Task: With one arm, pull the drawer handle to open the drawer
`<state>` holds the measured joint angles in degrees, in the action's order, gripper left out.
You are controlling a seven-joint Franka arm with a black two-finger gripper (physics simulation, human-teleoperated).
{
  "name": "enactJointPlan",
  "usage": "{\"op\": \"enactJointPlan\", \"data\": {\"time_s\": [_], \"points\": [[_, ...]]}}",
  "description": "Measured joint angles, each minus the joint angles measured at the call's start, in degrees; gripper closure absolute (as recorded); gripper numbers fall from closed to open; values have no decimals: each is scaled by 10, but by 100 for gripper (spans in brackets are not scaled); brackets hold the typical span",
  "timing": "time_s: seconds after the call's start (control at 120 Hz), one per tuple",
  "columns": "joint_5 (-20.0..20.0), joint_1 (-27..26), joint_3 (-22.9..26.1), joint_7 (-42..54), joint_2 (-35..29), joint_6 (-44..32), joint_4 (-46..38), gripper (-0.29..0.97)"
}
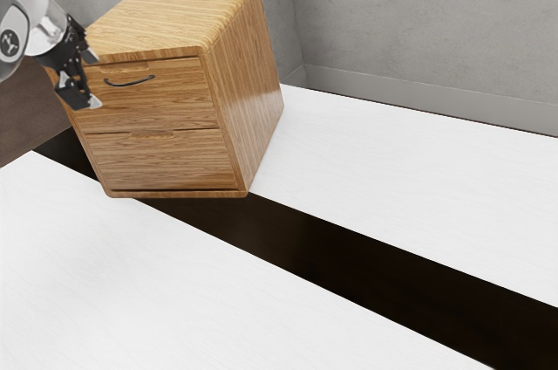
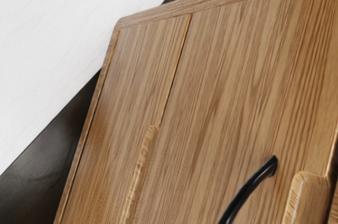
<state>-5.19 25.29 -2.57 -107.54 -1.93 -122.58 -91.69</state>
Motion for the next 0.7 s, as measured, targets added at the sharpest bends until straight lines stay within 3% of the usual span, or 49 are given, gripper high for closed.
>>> {"op": "enactJointPlan", "data": {"time_s": [0.7], "points": [[-1,-22,0,-12,41,-14,6,0]]}}
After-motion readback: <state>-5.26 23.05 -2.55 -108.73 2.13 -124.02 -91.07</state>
